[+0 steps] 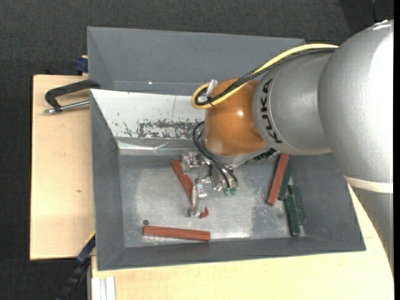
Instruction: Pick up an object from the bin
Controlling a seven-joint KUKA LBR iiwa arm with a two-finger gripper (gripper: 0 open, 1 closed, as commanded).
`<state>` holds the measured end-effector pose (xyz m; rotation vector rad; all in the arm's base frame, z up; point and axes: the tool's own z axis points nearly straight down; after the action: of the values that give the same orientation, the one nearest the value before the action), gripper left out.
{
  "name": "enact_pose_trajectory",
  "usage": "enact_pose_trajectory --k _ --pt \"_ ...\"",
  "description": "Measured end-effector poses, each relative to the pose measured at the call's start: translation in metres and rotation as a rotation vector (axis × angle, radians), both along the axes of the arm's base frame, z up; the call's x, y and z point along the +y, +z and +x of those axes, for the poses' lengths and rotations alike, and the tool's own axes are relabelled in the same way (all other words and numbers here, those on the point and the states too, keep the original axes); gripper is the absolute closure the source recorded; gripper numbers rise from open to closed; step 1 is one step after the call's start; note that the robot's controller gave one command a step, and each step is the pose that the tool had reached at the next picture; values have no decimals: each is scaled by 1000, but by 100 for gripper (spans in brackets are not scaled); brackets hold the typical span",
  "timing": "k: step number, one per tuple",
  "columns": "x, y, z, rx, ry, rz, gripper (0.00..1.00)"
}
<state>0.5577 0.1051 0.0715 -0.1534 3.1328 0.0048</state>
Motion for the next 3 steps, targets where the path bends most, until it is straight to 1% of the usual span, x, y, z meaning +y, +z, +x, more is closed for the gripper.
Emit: enact_pose_trajectory --k 1,2,3 --pt "1 3 3 -10 0 2 100" --pt "0 0 0 1 0 0 0" --pt "0 0 0 1 0 0 0"
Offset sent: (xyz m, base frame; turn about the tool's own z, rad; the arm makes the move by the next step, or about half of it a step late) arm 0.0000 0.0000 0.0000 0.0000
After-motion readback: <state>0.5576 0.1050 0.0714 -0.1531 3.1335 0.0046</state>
